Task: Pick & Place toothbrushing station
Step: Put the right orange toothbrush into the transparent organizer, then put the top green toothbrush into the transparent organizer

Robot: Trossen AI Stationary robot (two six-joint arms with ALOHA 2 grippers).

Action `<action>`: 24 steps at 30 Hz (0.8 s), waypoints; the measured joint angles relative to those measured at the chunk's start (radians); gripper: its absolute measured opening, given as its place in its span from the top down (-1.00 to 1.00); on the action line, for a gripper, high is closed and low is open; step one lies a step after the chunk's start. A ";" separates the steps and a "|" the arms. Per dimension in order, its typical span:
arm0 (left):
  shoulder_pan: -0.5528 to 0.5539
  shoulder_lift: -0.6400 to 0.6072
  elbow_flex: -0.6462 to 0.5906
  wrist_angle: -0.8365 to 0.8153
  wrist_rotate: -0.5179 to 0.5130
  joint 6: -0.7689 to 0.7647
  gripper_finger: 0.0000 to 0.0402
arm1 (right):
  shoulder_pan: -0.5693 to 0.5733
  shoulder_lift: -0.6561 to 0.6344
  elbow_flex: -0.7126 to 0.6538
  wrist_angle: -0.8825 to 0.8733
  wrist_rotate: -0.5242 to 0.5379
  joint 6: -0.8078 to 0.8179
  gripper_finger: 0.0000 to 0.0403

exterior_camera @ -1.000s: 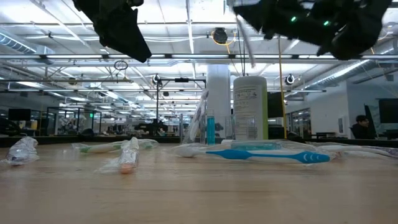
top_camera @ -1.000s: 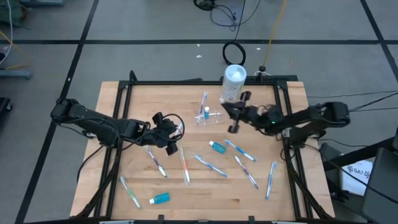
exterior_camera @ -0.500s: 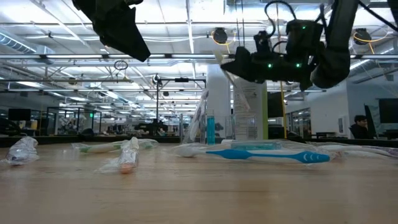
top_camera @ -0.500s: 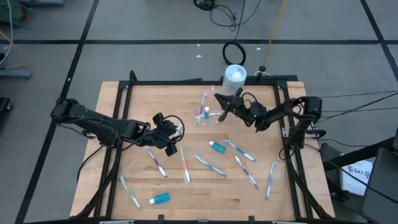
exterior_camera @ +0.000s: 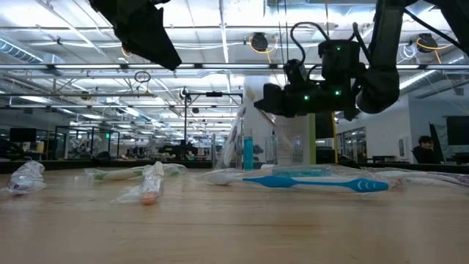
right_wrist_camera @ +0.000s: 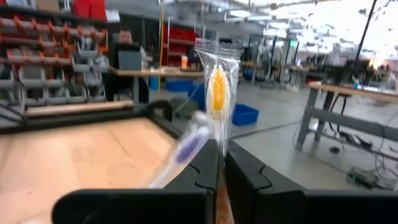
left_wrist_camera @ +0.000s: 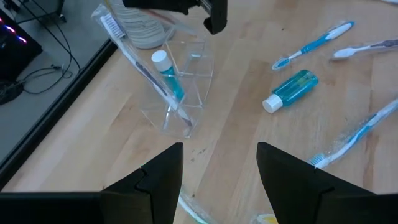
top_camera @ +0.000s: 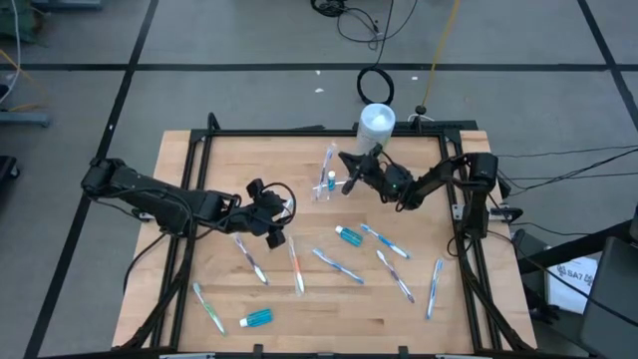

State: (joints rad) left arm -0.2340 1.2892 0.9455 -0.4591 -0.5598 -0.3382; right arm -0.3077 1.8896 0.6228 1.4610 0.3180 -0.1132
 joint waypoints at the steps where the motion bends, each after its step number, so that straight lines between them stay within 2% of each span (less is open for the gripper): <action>1: 0.000 0.000 0.000 0.000 0.000 0.000 -0.05 | 0.001 0.000 0.000 -0.009 -0.003 0.005 0.95; 10: 0.000 0.000 0.000 0.000 0.000 -0.001 -0.05 | 0.002 -0.001 0.000 -0.045 -0.005 0.036 0.78; 16: 0.000 0.000 0.000 0.000 0.000 -0.004 -0.05 | 0.005 -0.001 -0.001 -0.074 -0.004 0.112 0.58; 24: 0.000 0.000 0.000 0.000 0.000 -0.007 -0.05 | 0.034 -0.044 -0.003 -0.080 0.051 0.059 0.27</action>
State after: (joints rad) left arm -0.2340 1.2888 0.9455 -0.4591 -0.5594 -0.3450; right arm -0.2735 1.8452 0.6198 1.3810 0.3692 -0.0542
